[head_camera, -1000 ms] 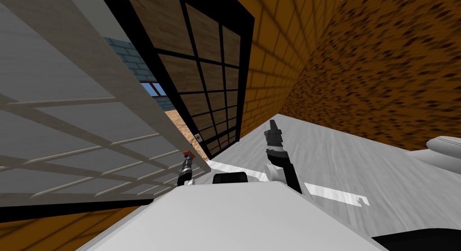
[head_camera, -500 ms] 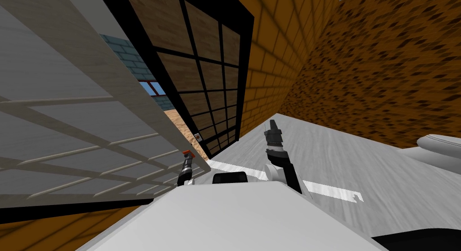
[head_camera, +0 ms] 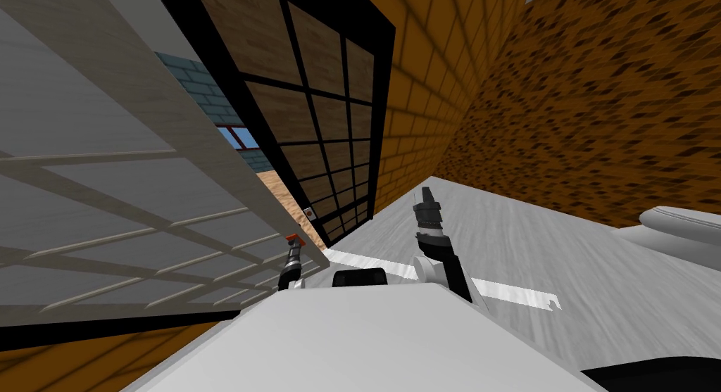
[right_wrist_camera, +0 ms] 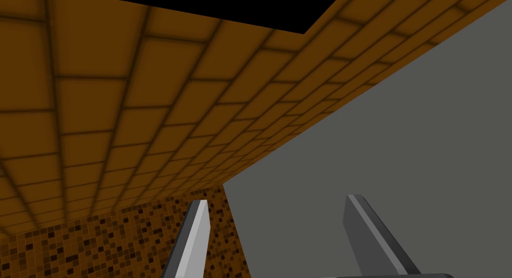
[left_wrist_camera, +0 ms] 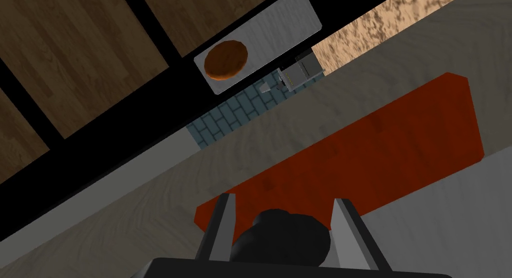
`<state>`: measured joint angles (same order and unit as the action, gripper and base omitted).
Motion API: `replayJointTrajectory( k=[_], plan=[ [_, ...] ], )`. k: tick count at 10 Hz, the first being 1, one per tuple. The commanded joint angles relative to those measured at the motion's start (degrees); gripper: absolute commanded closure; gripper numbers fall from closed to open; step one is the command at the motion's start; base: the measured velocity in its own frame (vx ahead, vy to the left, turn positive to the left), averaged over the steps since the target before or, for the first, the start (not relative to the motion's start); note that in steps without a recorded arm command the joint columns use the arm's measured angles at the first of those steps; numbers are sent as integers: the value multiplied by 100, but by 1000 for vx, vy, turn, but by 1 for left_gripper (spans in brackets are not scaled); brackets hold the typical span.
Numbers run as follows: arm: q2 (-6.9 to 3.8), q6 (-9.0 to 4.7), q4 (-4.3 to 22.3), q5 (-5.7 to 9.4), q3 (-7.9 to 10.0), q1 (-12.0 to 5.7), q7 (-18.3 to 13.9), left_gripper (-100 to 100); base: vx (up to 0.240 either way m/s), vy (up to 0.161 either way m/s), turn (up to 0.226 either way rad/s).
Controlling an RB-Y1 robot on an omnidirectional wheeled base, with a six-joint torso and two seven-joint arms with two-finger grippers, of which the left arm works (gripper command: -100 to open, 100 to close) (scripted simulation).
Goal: Pull the door open
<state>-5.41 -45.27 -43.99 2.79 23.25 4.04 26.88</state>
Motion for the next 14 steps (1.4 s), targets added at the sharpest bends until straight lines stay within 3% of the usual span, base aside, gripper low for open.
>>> replayJointTrajectory(
  k=[1, 2, 3, 4, 9, 12, 13, 14],
  plan=[
    [-168, -59, 94, 80, 127, -9, -100, 100, -16, 10, -13],
    [-168, -59, 94, 80, 127, -9, -100, 100, -5, -2, -16],
    [-194, -69, 107, 148, 59, -19, -335, 100, -18, -4, -15],
    [-194, -69, 107, 148, 59, -19, -335, 100, -20, 0, 4],
    [-270, -100, 146, 358, -153, -51, -998, 100, -30, 3, -25],
    [-270, -100, 146, 358, -153, -51, -1042, 100, -17, 7, -10],
    [-296, -111, 159, 430, -226, -62, -1279, 100, -19, 10, -42],
    [-296, -111, 159, 430, -226, -62, -1279, 100, -11, 3, -16]
  ],
)
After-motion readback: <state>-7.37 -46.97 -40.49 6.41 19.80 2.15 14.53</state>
